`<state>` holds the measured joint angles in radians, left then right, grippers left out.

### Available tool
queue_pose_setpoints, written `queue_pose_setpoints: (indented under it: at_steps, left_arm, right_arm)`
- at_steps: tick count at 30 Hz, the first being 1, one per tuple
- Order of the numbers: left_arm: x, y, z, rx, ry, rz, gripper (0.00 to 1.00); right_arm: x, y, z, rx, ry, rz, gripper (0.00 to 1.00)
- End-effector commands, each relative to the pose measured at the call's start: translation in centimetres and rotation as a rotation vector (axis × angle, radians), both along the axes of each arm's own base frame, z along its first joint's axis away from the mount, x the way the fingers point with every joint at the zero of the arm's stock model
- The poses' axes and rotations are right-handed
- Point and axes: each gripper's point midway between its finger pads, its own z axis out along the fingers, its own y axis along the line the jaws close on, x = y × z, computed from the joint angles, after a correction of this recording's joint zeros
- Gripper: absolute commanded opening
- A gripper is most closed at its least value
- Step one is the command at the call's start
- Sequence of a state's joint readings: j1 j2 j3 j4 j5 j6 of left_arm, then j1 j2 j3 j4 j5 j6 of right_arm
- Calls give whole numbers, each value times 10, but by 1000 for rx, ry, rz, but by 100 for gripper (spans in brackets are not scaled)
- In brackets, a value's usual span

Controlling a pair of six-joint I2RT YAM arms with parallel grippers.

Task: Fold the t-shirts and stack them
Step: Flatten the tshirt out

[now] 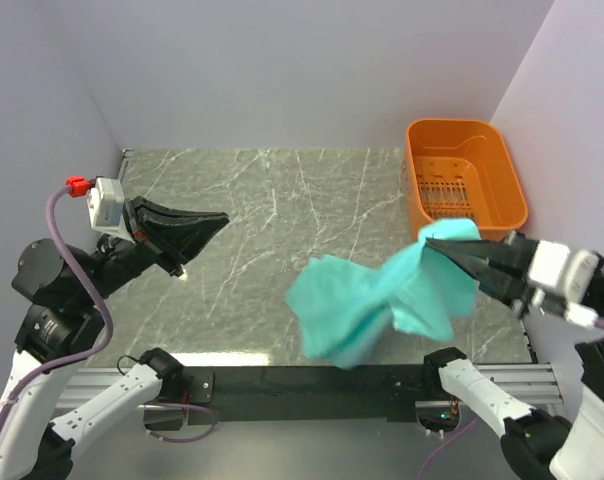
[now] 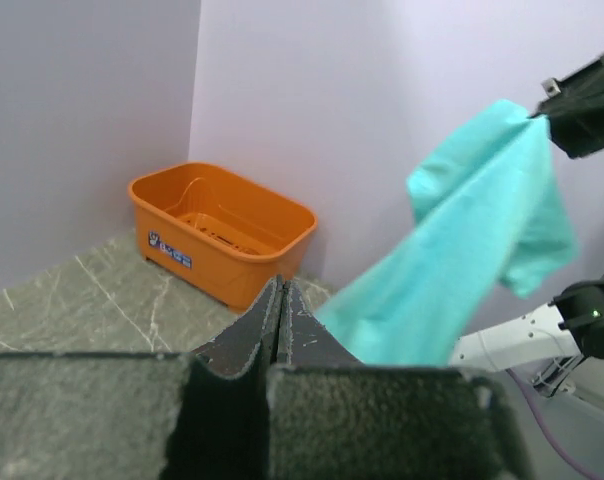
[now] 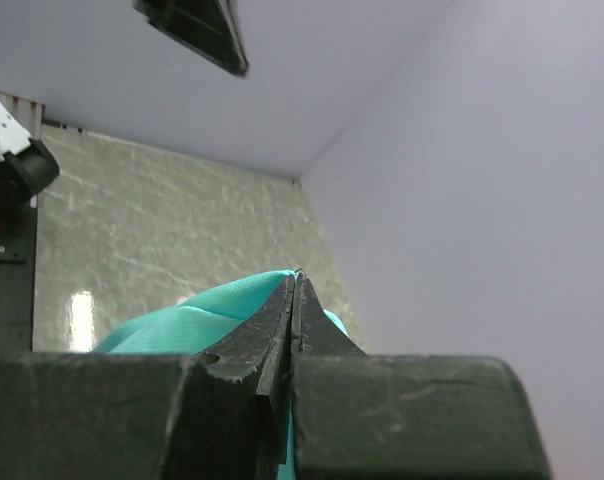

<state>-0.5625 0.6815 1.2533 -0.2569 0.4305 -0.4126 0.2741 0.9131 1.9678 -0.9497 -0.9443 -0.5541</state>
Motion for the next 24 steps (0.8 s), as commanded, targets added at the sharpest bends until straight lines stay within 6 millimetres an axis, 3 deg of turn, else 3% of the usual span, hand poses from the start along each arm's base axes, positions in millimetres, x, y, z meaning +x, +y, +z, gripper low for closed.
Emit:
queue_pose_setpoints:
  at_steps: [1, 3, 4, 5, 6, 7, 8, 9, 10, 11, 12, 13, 18, 19, 21, 22, 24]
  left_arm:
    - [17, -8, -10, 3, 41, 13, 1]
    - [34, -16, -37, 21, 116, 26, 1]
    - [40, -21, -47, 28, 147, 21, 1]
    - [50, -30, -73, 54, 203, 5, 1]
    - [49, -37, -87, 70, 234, -35, 9]
    - [55, -44, -120, 101, 304, -51, 13]
    - [55, -49, -133, 104, 331, -72, 20]
    - [52, -53, -146, 110, 368, -102, 33]
    - [49, -57, -176, 133, 432, -121, 40]
    - [47, -59, -187, 134, 467, -125, 52]
    - [44, -61, -199, 147, 485, -129, 55]
    - [36, -66, -214, 169, 508, -139, 58]
    - [6, -82, -244, 240, 515, -190, 68]
    - [2, -85, -257, 262, 522, -198, 70]
    - [2, -89, -274, 284, 545, -167, 73]
    - [-4, -95, -294, 336, 582, -171, 73]
    - [2, -97, -315, 386, 621, -101, 74]
  right_arm:
    - [18, 8, -17, 5, 108, 14, 0]
    - [41, 14, -30, 7, 153, 8, 0]
    - [58, 18, -55, -15, 220, 9, 0]
    - [71, 22, -64, -21, 240, 10, 0]
    - [85, 25, -84, -34, 298, 3, 0]
    - [95, 25, -92, -37, 317, -21, 0]
    - [105, 27, -97, -35, 323, -32, 0]
    - [112, 27, -106, -37, 351, -46, 0]
    - [118, 26, -109, -37, 357, -62, 0]
    - [125, 25, -111, -35, 360, -85, 0]
    - [130, 25, -114, -35, 369, -104, 0]
    - [136, 24, -117, -37, 380, -118, 0]
    - [148, 23, -126, -45, 397, -153, 0]
    - [149, 23, -127, -45, 400, -156, 0]
    - [150, 22, -128, -46, 397, -164, 0]
    - [151, 21, -128, -46, 396, -167, 0]
    - [151, 21, -130, -49, 398, -172, 0]
